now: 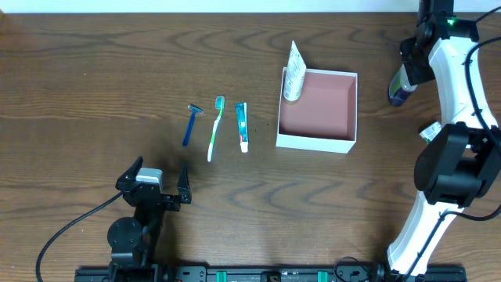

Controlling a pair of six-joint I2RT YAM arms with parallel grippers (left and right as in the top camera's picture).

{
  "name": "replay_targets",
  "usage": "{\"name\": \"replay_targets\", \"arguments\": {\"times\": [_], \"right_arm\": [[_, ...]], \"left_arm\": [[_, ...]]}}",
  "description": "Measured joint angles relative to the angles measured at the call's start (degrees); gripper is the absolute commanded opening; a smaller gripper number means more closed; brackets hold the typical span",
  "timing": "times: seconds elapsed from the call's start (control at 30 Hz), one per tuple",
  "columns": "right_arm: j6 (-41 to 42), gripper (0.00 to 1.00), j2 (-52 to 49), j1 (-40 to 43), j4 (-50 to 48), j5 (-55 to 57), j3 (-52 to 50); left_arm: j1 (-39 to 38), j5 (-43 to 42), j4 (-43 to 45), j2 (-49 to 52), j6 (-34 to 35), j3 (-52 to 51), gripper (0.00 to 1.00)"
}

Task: Pack container
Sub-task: 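Move right gripper to the foam soap bottle and grasp it, then lift the soap bottle and place it into the box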

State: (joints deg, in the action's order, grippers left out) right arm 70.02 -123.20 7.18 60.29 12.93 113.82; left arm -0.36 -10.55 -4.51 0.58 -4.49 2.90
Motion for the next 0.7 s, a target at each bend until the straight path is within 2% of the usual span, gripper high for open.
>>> {"name": "replay_targets", "arguments": {"times": [0.43,0.57,0.63,0.7], "right_arm": [[-4.6,0.52,0.0,1.9,-1.4,0.8,0.0],[-6.7,0.48,0.0,2.1,-1.6,0.8,0.0],[-7.4,0.38,0.0,2.1,-1.6,0.8,0.0],[-7.9,0.36,0.0,2.1,-1.7,1.2,0.0]], "left_arm": [[0.0,0.0,0.0,0.0,0.0,0.0,0.98],[0.0,0.0,0.0,0.0,0.0,0.0,0.98],[0.0,0.0,0.0,0.0,0.0,0.0,0.98],[0.0,0.0,0.0,0.0,0.0,0.0,0.98]]}}
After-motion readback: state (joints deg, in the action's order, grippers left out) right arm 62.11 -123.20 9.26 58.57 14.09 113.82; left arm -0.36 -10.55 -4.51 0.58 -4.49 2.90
